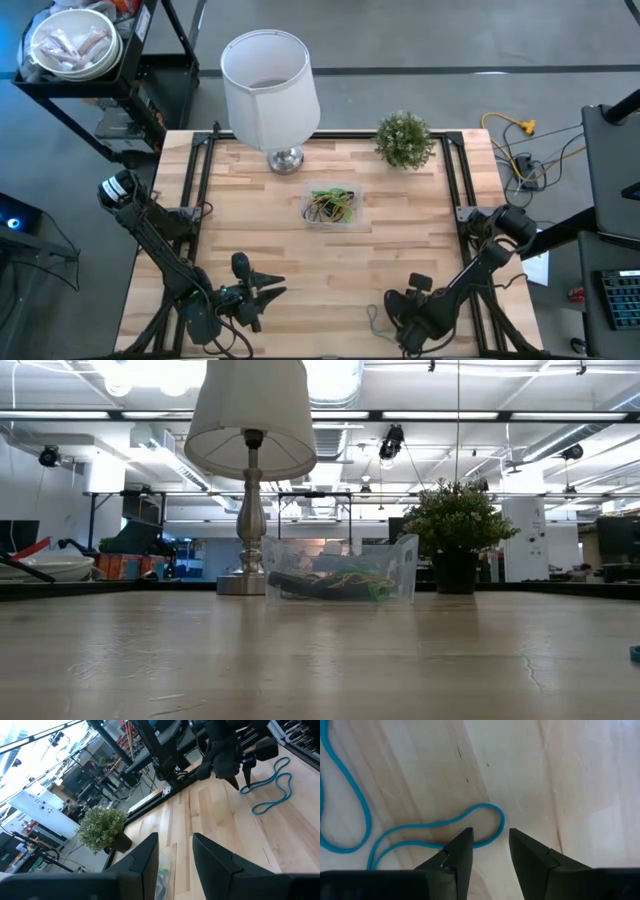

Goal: Pick and place rubber bands into bin
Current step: Put the blue rubber band into the transparent bin

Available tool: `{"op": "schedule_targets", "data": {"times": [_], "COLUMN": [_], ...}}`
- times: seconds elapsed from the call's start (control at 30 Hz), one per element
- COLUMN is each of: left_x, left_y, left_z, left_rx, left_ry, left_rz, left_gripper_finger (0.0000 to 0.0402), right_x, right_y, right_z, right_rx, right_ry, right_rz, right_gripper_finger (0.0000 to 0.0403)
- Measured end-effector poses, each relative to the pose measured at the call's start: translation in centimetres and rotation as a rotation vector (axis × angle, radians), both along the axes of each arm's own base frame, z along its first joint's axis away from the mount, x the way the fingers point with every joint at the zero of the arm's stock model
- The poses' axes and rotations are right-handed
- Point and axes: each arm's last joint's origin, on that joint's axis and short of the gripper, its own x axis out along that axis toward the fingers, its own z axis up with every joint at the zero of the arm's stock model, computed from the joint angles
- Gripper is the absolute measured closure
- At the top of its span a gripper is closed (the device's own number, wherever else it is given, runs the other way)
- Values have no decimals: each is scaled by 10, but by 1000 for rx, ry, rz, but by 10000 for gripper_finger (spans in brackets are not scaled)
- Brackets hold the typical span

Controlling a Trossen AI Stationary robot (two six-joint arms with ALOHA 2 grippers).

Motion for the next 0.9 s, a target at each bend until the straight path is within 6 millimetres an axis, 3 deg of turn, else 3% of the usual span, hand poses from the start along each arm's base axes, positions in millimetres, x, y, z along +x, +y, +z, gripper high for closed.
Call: {"op": "schedule_targets", "data": {"times": [0.27,0.53,0.63,0.9], "left_x": [0,0,0,0], "left_y": [0,0,0,0], "left_z": [0,0,0,0], "left_rx": [-4,-7,-7,-7], "left_ry": [-3,-5,-5,-6], "left_rz": [0,0,0,0], "left_gripper_finger": [297,297,297,297], "right_x": [0,2,4,5], "right_y": [-6,-4,-2,4], "right_z": [-10,-11,-8,18], "right_rx": [57,97,97,-151], "right_ry": [9,12,11,-27], "right_rz": [-2,92,137,216], "right_gripper_finger": [299,382,392,395]}}
